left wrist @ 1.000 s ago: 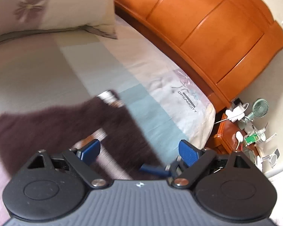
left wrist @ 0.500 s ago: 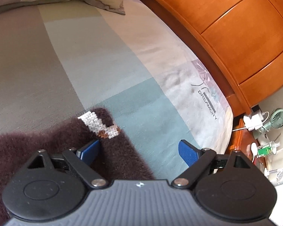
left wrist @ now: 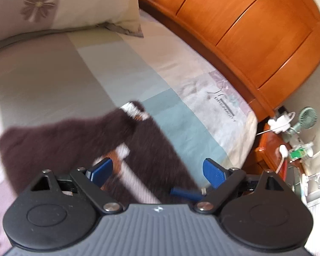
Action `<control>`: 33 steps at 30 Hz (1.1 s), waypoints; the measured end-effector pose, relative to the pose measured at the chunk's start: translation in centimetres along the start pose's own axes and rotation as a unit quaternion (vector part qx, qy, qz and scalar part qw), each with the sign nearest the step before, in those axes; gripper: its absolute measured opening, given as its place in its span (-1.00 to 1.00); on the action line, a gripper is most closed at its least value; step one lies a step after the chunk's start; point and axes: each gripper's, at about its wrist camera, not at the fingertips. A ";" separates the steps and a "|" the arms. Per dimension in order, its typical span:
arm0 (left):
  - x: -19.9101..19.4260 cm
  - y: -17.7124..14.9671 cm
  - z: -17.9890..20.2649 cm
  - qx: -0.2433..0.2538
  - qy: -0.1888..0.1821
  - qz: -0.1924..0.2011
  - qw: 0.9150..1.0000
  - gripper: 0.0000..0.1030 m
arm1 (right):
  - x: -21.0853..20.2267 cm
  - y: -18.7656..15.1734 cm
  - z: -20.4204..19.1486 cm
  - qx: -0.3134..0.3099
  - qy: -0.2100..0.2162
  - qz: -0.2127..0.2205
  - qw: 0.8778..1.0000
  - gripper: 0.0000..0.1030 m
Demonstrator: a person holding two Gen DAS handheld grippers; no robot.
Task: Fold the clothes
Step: 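Move both open grippers to the folded sweater's edge, then close both grippers on the folded sweater's edge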
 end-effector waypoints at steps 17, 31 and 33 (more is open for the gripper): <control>1.2 -7.3 -6.2 -0.105 -0.046 0.050 0.992 0.86 | 1.0 0.5 0.2 0.021 -0.019 -0.006 1.000 1.00; -3.6 -14.2 -5.3 -0.134 0.046 0.148 0.979 0.87 | 0.3 2.4 0.7 0.007 -0.047 -0.036 0.998 1.00; -3.9 -15.1 -6.0 -0.146 0.049 0.152 0.976 0.87 | 0.8 1.6 1.7 0.016 -0.045 -0.035 0.998 1.00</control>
Point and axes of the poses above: each gripper's, at about its wrist camera, not at the fingertips, and x roughly the way its jaws point, z to its right, y to its top, and after that the axes turned 11 degrees about -z, right-handed
